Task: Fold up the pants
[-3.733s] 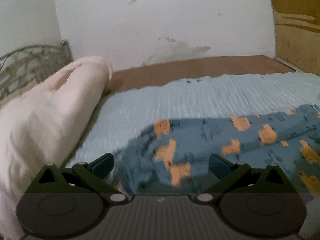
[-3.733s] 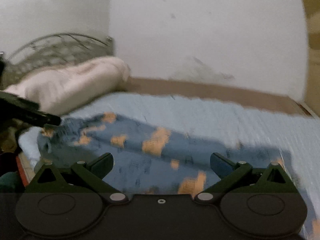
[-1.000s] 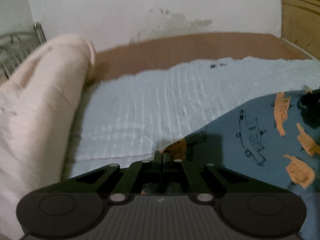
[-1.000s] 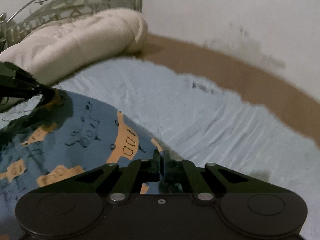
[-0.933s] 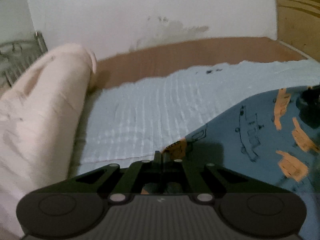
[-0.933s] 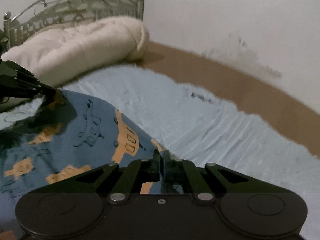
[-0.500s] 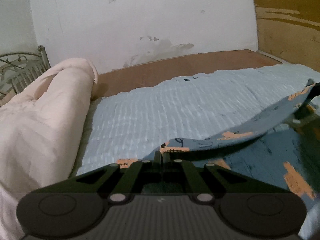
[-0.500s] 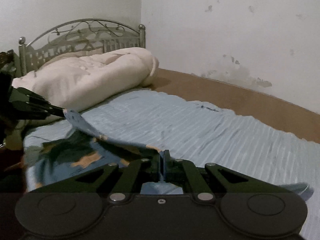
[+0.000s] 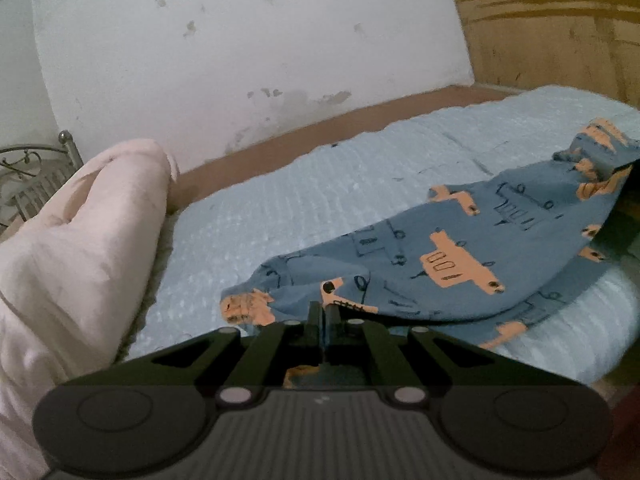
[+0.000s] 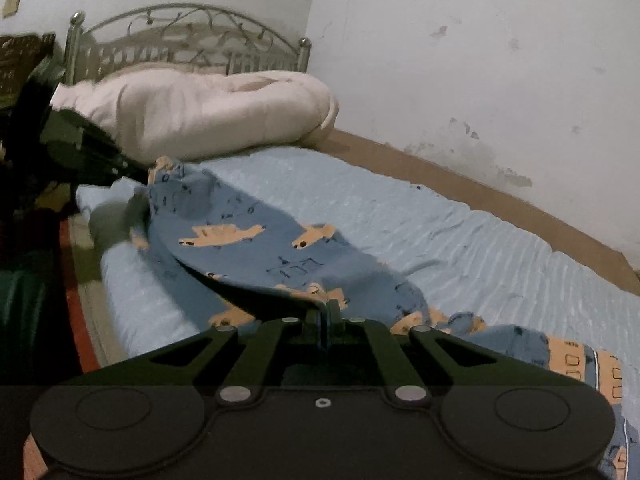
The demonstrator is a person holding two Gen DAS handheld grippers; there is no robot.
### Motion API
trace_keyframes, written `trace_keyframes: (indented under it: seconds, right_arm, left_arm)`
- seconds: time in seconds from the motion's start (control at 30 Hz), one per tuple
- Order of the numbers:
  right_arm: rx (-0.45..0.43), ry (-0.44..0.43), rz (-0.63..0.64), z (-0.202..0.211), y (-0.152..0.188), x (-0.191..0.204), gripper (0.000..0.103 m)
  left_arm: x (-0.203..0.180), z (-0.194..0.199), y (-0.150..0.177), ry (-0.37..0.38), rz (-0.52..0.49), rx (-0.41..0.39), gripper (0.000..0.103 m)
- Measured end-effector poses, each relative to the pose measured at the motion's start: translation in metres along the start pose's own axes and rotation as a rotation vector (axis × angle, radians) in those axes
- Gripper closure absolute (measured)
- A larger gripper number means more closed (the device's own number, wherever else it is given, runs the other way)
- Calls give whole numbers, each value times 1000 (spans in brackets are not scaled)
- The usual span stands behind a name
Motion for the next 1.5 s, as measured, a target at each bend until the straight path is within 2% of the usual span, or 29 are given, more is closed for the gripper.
trace_keyframes:
  seconds: [0.13, 0.27, 0.37, 0.43, 0.53, 0.57, 0.6, 0.63, 0.67, 0.7, 0.77, 0.83, 0.87, 0.9, 0.97, 1.03, 1.2, 1.27, 1.3, 1.33, 1.37, 1.4, 1.43, 1.5]
  right_arm:
    - [-13, 13, -92, 11, 5, -9, 103]
    - [-2, 19, -101, 13, 9, -11, 103]
    - [33, 3, -97, 5, 20, -5, 103]
    - [64, -8, -90, -1, 28, 0, 103]
    - [69, -32, -116, -2, 35, -1, 100]
    - [61, -38, -134, 0, 36, -2, 98]
    - [52, -45, -153, 2, 38, -5, 95]
    - [41, -52, -182, 4, 40, -8, 88]
    - [33, -58, -207, 7, 42, -11, 79]
    - [23, -59, -236, 11, 43, -15, 74]
    - [7, -48, -283, 19, 47, -24, 43]
    - [-1, -24, -327, 28, 51, -36, 27]
    - [-1, -1, -354, 33, 54, -44, 23]
    - [5, 25, -381, 37, 58, -50, 21]
    - [23, 81, -455, 48, 68, -67, 9]
    - [5, 138, -520, 62, 79, -81, 1]
    - [-12, 212, -663, 84, 109, -113, 1]
    - [0, 231, -704, 85, 117, -126, 2]
    - [6, 244, -731, 84, 122, -133, 5]
    - [12, 262, -754, 84, 129, -140, 14]
    - [26, 283, -774, 82, 133, -147, 24]
    - [41, 301, -790, 79, 137, -155, 28]
    - [41, 308, -804, 79, 142, -162, 33]
    - [37, 286, -844, 69, 147, -175, 36]
  left_arm:
    - [-3, 9, 6, 2, 0, -5, 103]
    - [-8, 12, 15, 1, -19, 4, 103]
    - [-9, 2, 28, -23, -38, 50, 103]
    - [-9, -4, 33, -10, -24, 86, 103]
    - [-8, -2, 31, 31, 3, 91, 101]
    - [-8, -1, 29, 52, 25, 87, 97]
    - [-10, 2, 28, 70, 44, 83, 86]
    - [-11, 4, 26, 90, 63, 83, 75]
    - [-14, 6, 24, 106, 83, 76, 48]
    - [-20, 10, 21, 114, 98, 58, 30]
    - [-33, 15, 14, 135, 110, 12, 21]
    - [-53, 16, 6, 167, 117, -18, 8]
    - [-63, 14, 2, 180, 114, -29, 1]
    - [-77, 13, -2, 199, 102, -40, 1]
    - [-103, 8, -9, 242, 66, -54, 1]
    - [-133, 0, -17, 294, 27, -60, 1]
    - [-199, -8, -29, 428, -51, -66, 1]
    - [-223, -8, -28, 467, -123, -42, 1]
    - [-234, -8, -26, 483, -167, -30, 5]
    - [-243, -8, -23, 492, -201, -28, 10]
    - [-249, -9, -21, 498, -234, -19, 21]
    - [-255, -10, -18, 499, -265, -2, 29]
    - [-258, -12, -15, 496, -286, 13, 32]
    - [-258, -15, -12, 494, -297, 41, 49]
Point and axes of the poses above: each gripper's, at about its wrist camera, not at the fingertips, and z roughly against the way its jaws point, x to its left, y to its underside, the point moved 6 cm from there along -z, roughly the way its jaws point, and after that the axes turned 14 degrees about z, right-handed, at the moved point
